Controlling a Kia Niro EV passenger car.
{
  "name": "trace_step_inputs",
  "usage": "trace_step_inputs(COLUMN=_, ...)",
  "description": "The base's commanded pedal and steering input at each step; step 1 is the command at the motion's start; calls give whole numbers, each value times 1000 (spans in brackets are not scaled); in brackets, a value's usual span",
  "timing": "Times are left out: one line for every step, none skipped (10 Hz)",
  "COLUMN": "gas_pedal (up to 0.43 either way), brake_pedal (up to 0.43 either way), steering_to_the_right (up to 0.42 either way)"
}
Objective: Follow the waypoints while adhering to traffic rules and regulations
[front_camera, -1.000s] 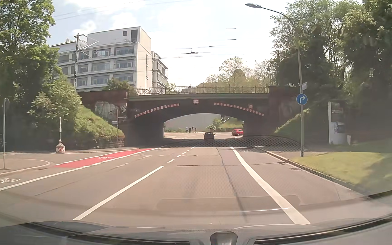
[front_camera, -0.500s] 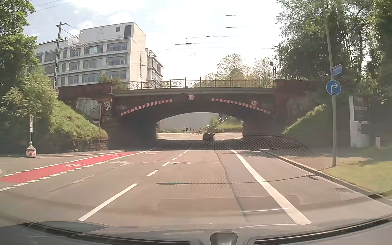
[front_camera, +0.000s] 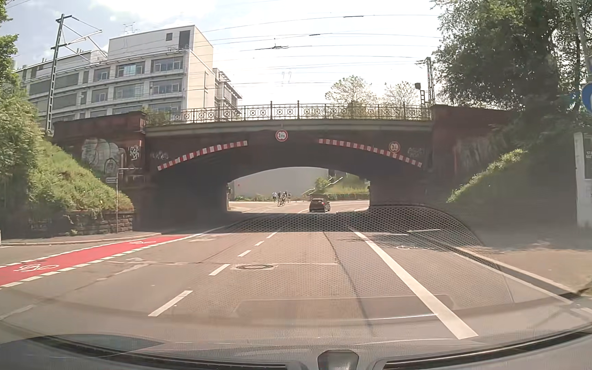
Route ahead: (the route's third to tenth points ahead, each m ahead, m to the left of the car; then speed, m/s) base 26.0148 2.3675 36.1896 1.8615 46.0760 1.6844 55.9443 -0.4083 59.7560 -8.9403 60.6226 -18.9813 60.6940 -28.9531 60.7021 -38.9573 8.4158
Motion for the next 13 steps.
trace_step_inputs(gas_pedal=8, brake_pedal=0, steering_to_the_right=7)
trace_step_inputs(gas_pedal=8, brake_pedal=0, steering_to_the_right=7)
trace_step_inputs(gas_pedal=8, brake_pedal=0, steering_to_the_right=6)
trace_step_inputs(gas_pedal=8, brake_pedal=0, steering_to_the_right=6)
trace_step_inputs(gas_pedal=8, brake_pedal=0, steering_to_the_right=6)
trace_step_inputs(gas_pedal=8, brake_pedal=0, steering_to_the_right=6)
trace_step_inputs(gas_pedal=8, brake_pedal=0, steering_to_the_right=6)
trace_step_inputs(gas_pedal=8, brake_pedal=0, steering_to_the_right=6)
trace_step_inputs(gas_pedal=8, brake_pedal=0, steering_to_the_right=6)
trace_step_inputs(gas_pedal=8, brake_pedal=0, steering_to_the_right=9)
trace_step_inputs(gas_pedal=8, brake_pedal=0, steering_to_the_right=10)
trace_step_inputs(gas_pedal=8, brake_pedal=0, steering_to_the_right=10)
trace_step_inputs(gas_pedal=8, brake_pedal=0, steering_to_the_right=9)
